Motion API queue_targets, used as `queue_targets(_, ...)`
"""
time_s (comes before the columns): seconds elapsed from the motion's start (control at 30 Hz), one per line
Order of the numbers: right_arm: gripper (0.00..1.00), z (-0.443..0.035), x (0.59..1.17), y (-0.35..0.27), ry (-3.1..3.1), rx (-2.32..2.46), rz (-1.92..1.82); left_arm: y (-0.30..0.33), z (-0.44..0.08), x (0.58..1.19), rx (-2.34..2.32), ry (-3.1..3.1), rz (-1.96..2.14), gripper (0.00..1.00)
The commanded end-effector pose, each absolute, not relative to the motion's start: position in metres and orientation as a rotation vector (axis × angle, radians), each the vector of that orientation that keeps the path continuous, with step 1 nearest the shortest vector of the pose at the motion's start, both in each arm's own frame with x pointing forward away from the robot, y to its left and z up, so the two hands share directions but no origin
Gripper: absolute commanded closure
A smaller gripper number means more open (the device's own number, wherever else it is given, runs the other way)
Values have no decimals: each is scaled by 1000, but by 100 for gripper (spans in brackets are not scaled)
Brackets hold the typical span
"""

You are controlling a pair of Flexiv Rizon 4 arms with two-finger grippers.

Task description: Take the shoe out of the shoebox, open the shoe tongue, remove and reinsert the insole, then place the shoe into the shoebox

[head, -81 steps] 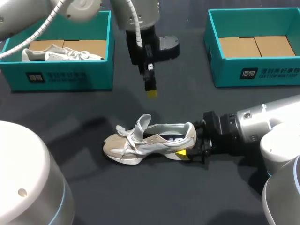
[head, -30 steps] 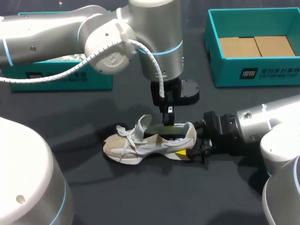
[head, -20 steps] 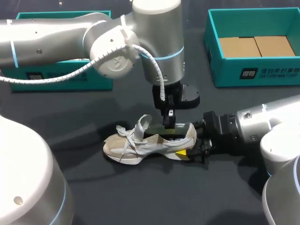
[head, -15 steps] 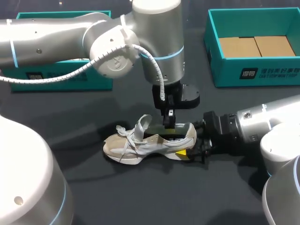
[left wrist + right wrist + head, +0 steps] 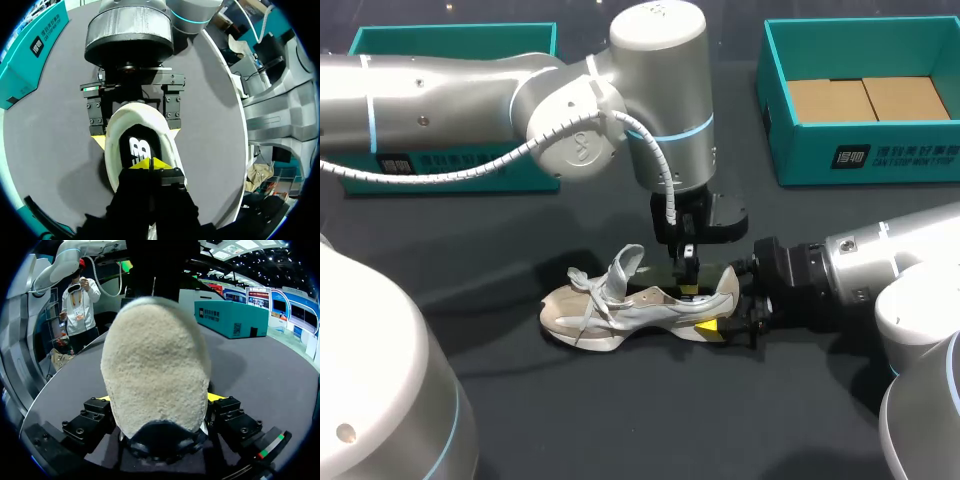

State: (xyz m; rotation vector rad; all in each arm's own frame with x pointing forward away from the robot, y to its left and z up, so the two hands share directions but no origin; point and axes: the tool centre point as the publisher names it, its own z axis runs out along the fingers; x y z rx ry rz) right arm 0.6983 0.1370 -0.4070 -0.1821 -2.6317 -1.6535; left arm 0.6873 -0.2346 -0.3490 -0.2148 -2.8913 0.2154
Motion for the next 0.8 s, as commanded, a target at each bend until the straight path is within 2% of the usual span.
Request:
queue_targets(0.03,100,-407,698,139,-2635,-184,-1649,-234,-353,684,-226,-2890,195,100)
queue_targets(0.8,100,-407,698,139,-2635,-184,-1649,-195,-379,669,-290,-2878,90,100)
